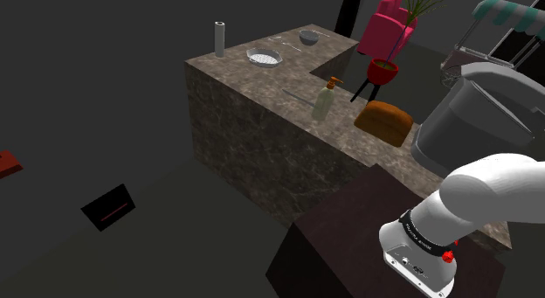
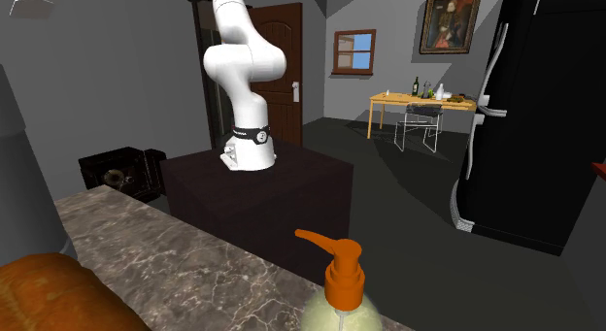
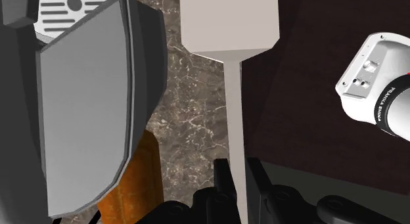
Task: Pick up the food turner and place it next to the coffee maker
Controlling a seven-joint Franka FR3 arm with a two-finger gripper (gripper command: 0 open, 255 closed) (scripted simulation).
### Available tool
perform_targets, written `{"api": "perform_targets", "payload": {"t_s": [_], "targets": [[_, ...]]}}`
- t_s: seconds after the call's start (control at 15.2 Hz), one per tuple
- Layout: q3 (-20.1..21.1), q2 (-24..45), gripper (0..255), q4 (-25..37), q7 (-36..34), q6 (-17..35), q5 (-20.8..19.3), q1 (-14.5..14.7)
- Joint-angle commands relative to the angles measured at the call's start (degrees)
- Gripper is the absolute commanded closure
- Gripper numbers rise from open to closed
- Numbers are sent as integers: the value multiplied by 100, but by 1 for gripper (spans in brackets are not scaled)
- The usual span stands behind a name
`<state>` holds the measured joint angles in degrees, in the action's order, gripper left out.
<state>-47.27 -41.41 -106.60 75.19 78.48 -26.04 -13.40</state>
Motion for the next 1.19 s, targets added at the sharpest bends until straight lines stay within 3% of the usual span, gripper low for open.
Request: {"api": "perform_targets", "payload": {"t_s": [0.0,0.4,1.12], "targets": [[-183,-30,255,160,272,-90,-123,-26],[-901,-19,255,794,1133,-289,-483,60],[-996,-420,255,-244,954,392,-748,-196]]}}
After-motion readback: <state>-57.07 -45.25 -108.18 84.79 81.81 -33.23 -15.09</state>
